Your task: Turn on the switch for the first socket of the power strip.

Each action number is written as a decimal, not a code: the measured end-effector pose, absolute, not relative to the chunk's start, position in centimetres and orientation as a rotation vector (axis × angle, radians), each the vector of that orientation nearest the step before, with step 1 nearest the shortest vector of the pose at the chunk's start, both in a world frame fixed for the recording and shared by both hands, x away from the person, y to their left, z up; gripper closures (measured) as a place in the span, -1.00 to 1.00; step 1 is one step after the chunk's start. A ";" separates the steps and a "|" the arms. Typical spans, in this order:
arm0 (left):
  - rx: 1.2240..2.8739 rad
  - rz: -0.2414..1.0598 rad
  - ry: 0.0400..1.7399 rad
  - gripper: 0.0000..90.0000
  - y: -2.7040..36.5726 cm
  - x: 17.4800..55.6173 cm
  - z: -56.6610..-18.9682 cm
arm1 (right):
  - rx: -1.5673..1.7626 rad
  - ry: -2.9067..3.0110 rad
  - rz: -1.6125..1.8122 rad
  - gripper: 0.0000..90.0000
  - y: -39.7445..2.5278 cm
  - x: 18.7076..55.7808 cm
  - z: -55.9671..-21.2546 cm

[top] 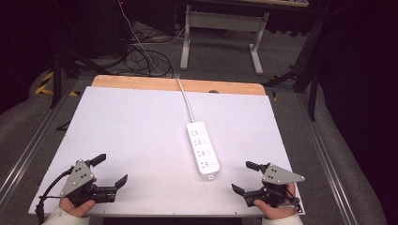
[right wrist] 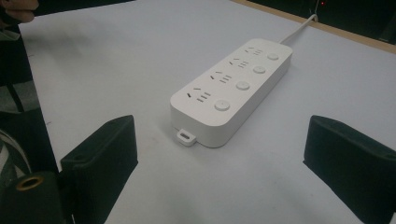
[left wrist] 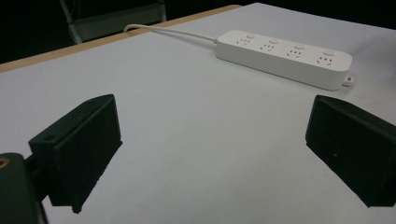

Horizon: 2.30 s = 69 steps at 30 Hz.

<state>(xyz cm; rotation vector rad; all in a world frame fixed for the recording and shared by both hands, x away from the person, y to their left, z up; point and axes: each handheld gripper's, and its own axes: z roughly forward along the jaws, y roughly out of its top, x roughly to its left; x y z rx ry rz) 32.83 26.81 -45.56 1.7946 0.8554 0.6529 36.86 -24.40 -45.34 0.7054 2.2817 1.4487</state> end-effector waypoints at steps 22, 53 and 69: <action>1.821 0.636 0.830 -0.90 26.8 32.6 -45.3 | 0.717 2.289 1.419 -0.72 -24.3 37.1 -45.1; 1.850 0.667 0.823 -0.89 26.5 32.5 -45.3 | 0.751 2.355 1.364 -0.42 -21.5 41.9 -40.3; 1.845 0.666 0.827 -0.89 26.6 32.5 -45.3 | 0.738 2.354 1.367 -0.31 -19.3 45.1 -38.4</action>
